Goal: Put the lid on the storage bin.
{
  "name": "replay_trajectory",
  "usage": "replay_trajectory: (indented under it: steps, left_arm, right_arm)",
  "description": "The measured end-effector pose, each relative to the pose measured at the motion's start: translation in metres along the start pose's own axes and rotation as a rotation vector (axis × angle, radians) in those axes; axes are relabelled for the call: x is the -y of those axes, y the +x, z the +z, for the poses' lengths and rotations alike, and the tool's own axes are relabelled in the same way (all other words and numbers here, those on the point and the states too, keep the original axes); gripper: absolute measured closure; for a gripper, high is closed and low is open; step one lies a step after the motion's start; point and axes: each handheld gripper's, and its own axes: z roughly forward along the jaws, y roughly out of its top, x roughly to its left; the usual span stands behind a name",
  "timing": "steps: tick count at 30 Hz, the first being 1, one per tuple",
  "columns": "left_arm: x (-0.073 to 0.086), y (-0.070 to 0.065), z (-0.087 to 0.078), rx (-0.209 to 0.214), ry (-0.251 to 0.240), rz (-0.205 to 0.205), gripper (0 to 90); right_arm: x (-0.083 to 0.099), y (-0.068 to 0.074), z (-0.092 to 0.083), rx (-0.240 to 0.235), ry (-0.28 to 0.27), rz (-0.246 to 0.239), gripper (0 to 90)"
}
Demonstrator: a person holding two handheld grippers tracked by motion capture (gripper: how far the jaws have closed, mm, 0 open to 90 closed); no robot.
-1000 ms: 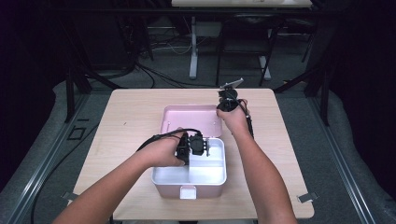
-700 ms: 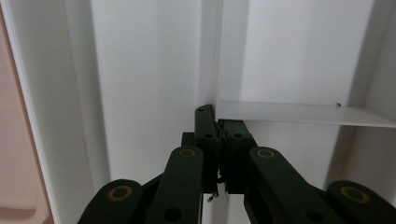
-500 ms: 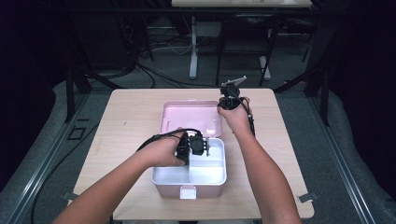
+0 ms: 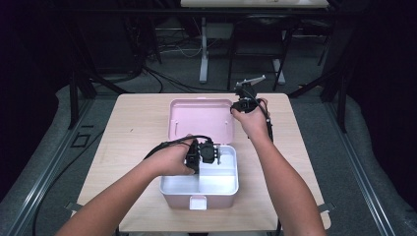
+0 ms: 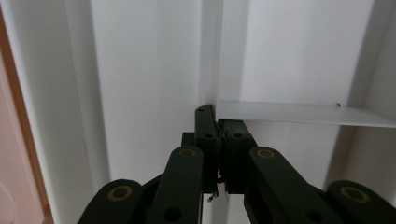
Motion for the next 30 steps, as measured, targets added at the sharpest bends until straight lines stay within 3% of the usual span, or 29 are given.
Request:
replay_trajectory:
  steps: [8,16,17,18,19,21,22,25,30]
  left_arm:
    - [0.000,0.000,0.000,-0.001,0.000,-0.001,87.0]
    - [0.000,0.000,0.000,-0.003,-0.001,-0.001,87.0]
    - [0.000,0.000,0.000,-0.004,-0.001,-0.001,87.0]
    - [0.000,0.000,0.000,-0.003,-0.001,-0.001,87.0]
    - [0.000,0.000,0.000,-0.003,-0.001,-0.002,87.0]
    - [0.000,0.000,0.000,-0.002,0.002,-0.001,87.0]
    - [0.000,0.000,0.000,-0.001,0.002,-0.003,87.0]
    - [0.000,0.000,0.000,-0.001,0.002,-0.004,87.0]
    - [0.000,0.000,0.000,-0.001,0.001,-0.006,87.0]
  right_arm:
    - [0.004,0.006,-0.020,0.001,-0.052,-0.032,86.4]
    - [0.011,0.008,-0.036,-0.034,-0.119,-0.042,86.8]
    - [0.011,0.007,-0.040,-0.059,-0.103,-0.054,86.7]
    - [0.013,0.008,-0.041,-0.037,-0.119,-0.053,86.8]
    - [0.014,0.008,-0.043,-0.048,-0.139,-0.053,86.8]
    - [0.016,0.009,-0.050,-0.072,-0.129,-0.069,86.8]
    - [0.018,0.010,-0.052,-0.047,-0.151,-0.073,86.8]
    - [0.023,0.013,-0.058,-0.054,-0.190,-0.093,86.9]
    - [0.029,0.014,-0.066,-0.062,-0.212,-0.111,87.0]
